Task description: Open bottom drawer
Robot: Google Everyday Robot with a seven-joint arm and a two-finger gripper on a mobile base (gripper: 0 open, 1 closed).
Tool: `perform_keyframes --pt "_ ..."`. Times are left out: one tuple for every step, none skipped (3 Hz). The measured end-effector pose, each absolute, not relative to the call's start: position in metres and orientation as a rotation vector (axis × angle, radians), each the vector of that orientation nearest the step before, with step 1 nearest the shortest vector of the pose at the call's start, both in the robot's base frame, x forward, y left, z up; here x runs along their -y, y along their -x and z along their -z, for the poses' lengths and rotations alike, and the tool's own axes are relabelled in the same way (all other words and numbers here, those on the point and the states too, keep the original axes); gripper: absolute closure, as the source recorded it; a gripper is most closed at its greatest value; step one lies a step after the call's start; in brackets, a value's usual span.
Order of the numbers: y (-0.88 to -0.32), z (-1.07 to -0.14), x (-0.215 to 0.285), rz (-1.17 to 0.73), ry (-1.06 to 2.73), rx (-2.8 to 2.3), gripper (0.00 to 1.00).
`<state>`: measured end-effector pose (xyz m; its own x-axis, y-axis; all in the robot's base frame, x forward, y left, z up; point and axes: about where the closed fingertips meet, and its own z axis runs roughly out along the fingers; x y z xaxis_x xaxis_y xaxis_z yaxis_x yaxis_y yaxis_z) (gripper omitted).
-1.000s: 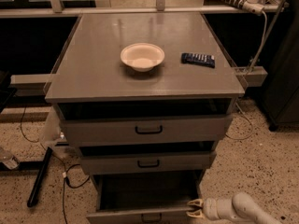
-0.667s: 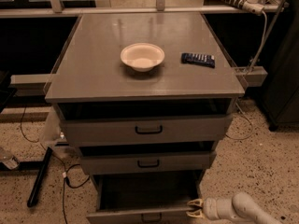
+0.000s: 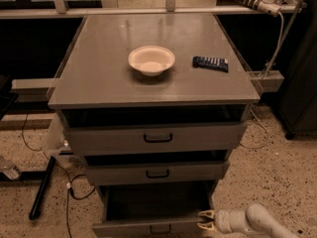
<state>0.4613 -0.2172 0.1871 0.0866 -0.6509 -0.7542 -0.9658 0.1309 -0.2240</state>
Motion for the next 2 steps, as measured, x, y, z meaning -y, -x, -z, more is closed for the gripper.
perform_keyframes --pt "-0.4598 -0.1838 0.2191 -0.539 1.587 -1.649 0.37" --pt "-0.4542 -0.1792 0.2175 -0.580 1.573 -1.669 0.60"
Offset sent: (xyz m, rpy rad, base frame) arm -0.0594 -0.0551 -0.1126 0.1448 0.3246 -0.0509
